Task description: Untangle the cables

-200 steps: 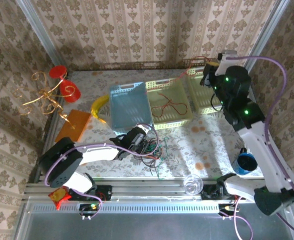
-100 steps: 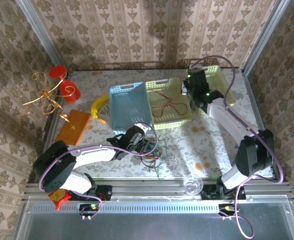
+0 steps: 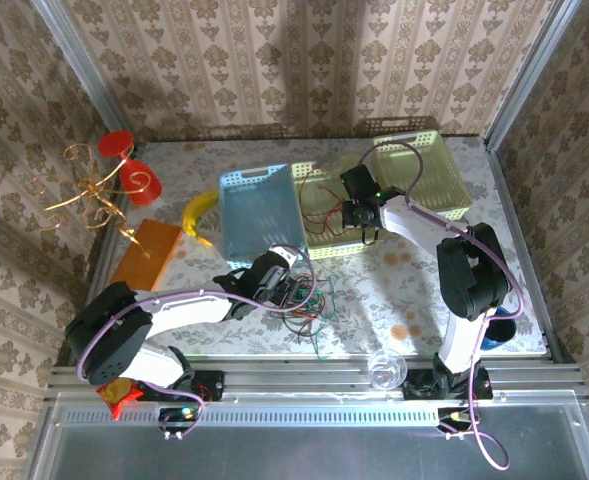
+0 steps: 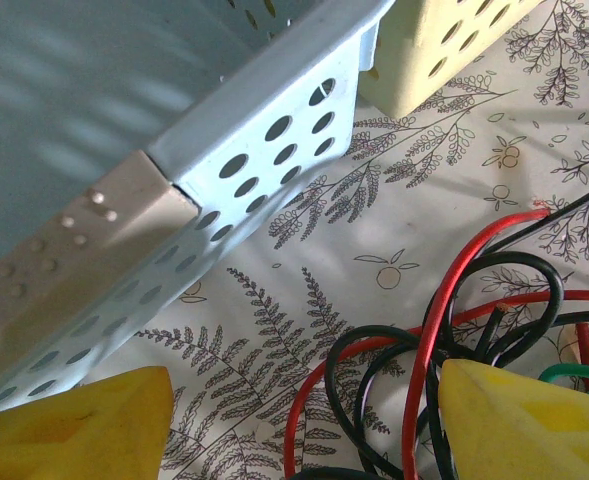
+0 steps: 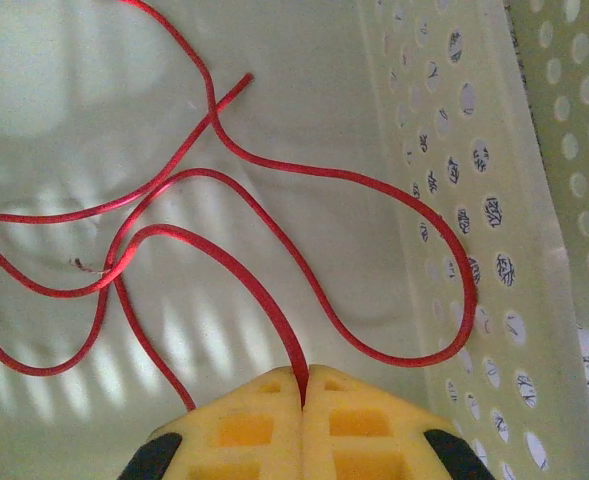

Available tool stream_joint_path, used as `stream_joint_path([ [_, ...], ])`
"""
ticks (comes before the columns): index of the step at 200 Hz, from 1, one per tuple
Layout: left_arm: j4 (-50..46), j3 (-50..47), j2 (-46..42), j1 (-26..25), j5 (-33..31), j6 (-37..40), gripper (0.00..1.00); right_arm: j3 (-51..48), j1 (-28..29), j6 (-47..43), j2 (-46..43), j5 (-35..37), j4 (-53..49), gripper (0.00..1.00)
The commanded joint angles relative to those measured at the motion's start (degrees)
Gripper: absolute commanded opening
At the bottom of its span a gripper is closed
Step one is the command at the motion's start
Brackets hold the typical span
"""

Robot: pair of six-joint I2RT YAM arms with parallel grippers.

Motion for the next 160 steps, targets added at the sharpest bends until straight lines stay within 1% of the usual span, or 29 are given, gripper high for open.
stream_joint_path([
  [1, -1.9, -1.0, -1.6, 0.3, -0.8, 0.8, 0.72, 0.4, -0.2, 0.9, -3.4, 2.9, -2.3, 0.12],
  [11, -1.7, -1.2, -1.7, 0.4, -0.8, 0.6, 0.72, 0.3, -0.1, 0.7, -4.6, 4.1, -2.5, 0.27],
  [16, -1.7, -1.2, -1.8, 0.4, -0.8, 0.6, 0.72, 0.3, -0.2, 0.7, -5.2, 4.6, -2.6, 0.32],
  [25, -1.5, -1.3, -1.7, 0.3, -0.7, 0.5, 0.72, 0.2, -0.1, 0.3, -6.4, 5.4, -2.6, 0.38],
  [34, -1.5, -1.3, -1.5, 0.3, -0.7, 0.4, 0.72, -0.3, -0.2, 0.1, -7.9, 6.0, -2.2, 0.4],
  [57, -1.5, -1.4, -1.5, 0.4, -0.6, 0.1, 0.72, -2.5, 0.3, -1.2, -12.4, 5.5, -1.2, 0.42],
  [72, -1.3, -1.5, -1.6, 0.3, -0.6, 0.0, 0.72, -5.1, 1.2, -3.6, -15.7, 1.7, -0.6, 0.42],
  [83, -1.2, -1.7, -2.1, 0.4, -0.6, -0.2, 0.72, -7.8, 2.6, -6.8, -18.2, -5.0, 0.6, 0.42],
  [88, -0.9, -1.8, -2.5, 0.4, -0.5, -0.3, 0.72, -9.1, 3.4, -8.4, -19.4, -9.2, 1.0, 0.42],
  [106, 0.5, -3.0, -4.6, 0.3, -0.5, -0.1, 0.73, -13.1, 7.5, -12.0, -22.3, -20.4, 0.7, 0.42],
  [122, 0.8, -4.0, -7.0, 0.3, -1.5, -0.1, 0.77, -15.3, 11.1, -12.8, -22.6, -26.8, -0.5, 0.41],
  [136, 0.7, -4.7, -9.3, 0.4, -1.9, 0.2, 0.79, -16.5, 13.5, -12.7, -21.3, -29.0, -0.5, 0.41],
  [160, 0.1, -5.9, -12.8, 0.7, -2.0, 0.5, 0.81, -16.4, 16.0, -11.9, -17.2, -29.7, 1.6, 0.39],
])
